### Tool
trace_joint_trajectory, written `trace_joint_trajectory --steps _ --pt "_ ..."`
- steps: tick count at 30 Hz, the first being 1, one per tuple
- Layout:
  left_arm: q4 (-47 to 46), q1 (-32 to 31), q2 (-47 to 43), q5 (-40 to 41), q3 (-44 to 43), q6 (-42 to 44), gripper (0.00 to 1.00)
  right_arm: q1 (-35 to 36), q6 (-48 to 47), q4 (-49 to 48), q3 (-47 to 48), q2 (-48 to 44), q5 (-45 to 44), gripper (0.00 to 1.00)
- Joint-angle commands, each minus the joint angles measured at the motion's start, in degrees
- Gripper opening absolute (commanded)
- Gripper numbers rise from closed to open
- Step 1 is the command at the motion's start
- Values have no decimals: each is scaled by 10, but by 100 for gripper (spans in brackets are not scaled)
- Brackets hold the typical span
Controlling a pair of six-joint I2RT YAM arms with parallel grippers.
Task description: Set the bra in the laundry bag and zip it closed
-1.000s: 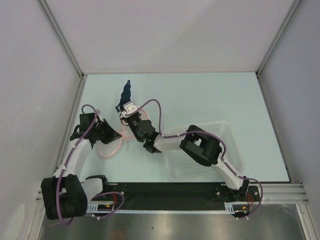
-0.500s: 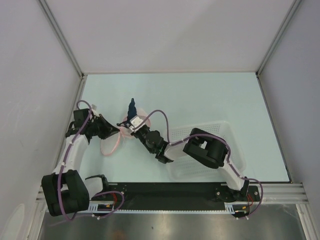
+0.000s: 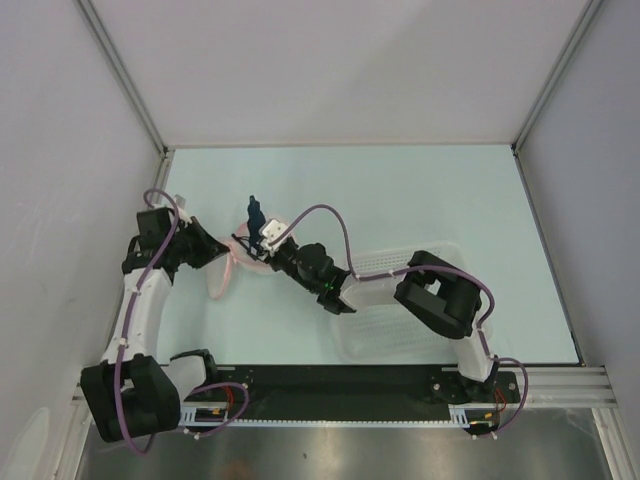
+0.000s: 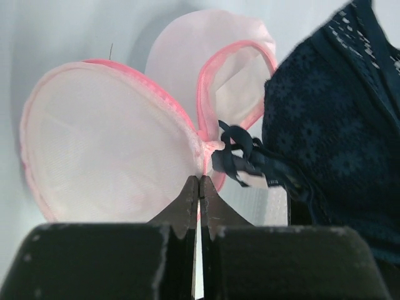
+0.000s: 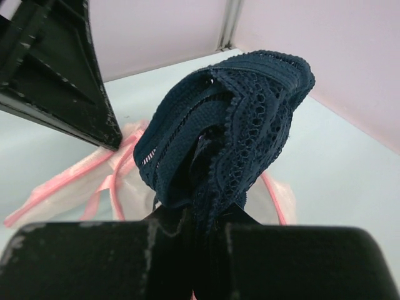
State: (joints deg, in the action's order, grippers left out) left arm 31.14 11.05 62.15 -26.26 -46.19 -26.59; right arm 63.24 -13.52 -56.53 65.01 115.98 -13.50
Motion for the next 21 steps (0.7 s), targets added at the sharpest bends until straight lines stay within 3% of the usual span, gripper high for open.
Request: trace_joint_trajectory --steps 1,9,14,21 --pt "-1 5 -30 -25 -22 17 0 -23 37 74 40 -4 74 0" --pt "-35 1 -50 -56 -12 11 0 -26 40 123 74 29 123 0" --pt "-42 -3 -37 -32 -19 23 0 -39 24 164 71 18 196 0" --pt "-32 -4 -34 18 -25 40 0 -40 -14 190 39 -30 200 0"
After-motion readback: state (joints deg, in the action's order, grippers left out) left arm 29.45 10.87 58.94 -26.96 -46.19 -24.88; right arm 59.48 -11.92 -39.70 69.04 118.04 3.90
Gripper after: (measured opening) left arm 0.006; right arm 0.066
